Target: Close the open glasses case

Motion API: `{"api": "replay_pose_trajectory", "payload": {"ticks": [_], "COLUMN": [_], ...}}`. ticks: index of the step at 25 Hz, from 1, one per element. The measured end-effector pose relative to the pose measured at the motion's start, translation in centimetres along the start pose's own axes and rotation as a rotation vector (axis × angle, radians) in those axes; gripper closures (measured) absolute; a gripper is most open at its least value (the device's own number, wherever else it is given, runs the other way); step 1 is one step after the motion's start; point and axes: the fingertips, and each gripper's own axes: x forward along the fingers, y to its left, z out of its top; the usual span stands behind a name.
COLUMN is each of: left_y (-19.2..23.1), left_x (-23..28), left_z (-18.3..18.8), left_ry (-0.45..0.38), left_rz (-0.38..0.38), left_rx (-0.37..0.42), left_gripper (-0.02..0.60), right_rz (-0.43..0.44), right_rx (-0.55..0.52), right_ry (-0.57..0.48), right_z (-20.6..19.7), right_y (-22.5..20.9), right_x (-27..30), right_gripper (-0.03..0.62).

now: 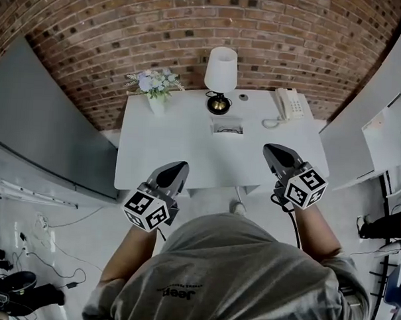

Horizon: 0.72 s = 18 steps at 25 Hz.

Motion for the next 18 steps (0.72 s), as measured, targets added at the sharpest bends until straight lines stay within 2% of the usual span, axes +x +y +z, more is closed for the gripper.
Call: {"api": "replay_pose_trajectory", "payload": {"ticks": [9, 14, 18], "left_y": [1.9, 3.0, 4.3], "left_x": [11.8, 17.8, 21.3], "left_z": [1.1, 1.5, 1.4], "left_ry": [-0.010, -0.013, 0.006], "left_rz": [0.113, 0.182, 0.195], "left_rx": [-0.002, -0.009, -0.017], "left_gripper": [0.584, 0.586, 0.584], "right_rz": [0.108, 0.184, 0.199], "right_rx": [0.008, 0.005, 0.012], "right_ry": [0.001, 0.022, 0.030], "right_z": [1.2, 1.1, 0.4], "right_y": [-12.3, -17.8, -20.9], "right_x": [4.1, 6.3, 7.8], "right_gripper": [0.585, 0.585, 0.585]}}
